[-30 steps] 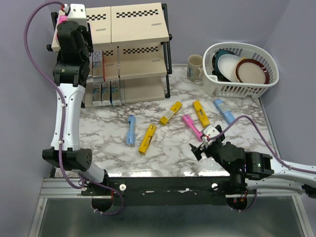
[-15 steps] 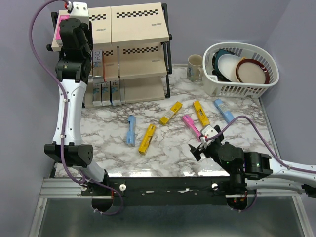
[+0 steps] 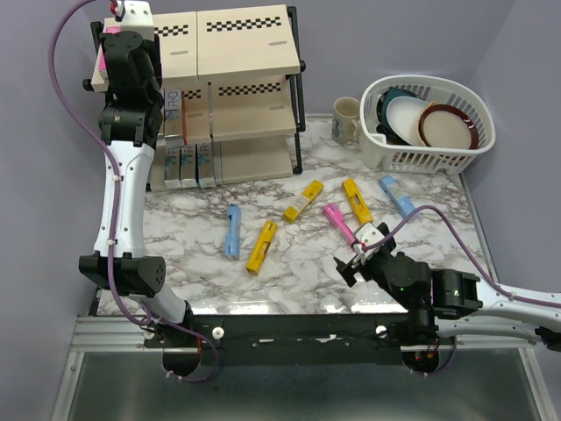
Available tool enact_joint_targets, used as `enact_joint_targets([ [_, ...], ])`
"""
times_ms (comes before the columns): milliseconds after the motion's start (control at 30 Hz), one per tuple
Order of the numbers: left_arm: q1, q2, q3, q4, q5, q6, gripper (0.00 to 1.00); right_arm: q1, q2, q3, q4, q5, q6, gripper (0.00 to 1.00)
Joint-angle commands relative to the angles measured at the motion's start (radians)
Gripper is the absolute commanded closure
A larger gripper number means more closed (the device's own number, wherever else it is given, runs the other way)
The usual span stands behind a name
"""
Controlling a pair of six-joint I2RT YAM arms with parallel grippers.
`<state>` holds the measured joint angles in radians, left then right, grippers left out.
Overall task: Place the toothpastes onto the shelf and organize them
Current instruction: Place the toothpaste on the shelf.
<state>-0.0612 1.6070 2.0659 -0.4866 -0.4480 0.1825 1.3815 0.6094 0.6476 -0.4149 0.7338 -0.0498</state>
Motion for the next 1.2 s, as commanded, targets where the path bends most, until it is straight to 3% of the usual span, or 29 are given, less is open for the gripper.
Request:
enact_joint_targets([
  [0,0.0,-0.035,-0.009,0.054,-0.058,0.018,0.37,0.005,0.007,0.007,-0.022,-0.017,0.004,0.0],
  [400,0.0,-0.03,-0.024,0.054,-0.101,0.014,0.36,0.005,0.007,0.009,-0.025,-0.025,0.004,0.0],
  [633,0.0,-0.076,0.0,0.033,-0.061,-0.028,0.28,0.005,0.015,0.01,-0.027,-0.03,0.004,0.0],
  [900,-0.002,-0.217,-0.022,-0.036,0.133,-0.178,0.12,0.004,0.018,0.021,-0.038,-0.02,0.047,0.0],
  [1167,-0.002,-0.525,-0.306,-0.037,0.342,-0.342,0.02,-0.071,0.067,0.081,-0.091,-0.08,0.168,0.0],
])
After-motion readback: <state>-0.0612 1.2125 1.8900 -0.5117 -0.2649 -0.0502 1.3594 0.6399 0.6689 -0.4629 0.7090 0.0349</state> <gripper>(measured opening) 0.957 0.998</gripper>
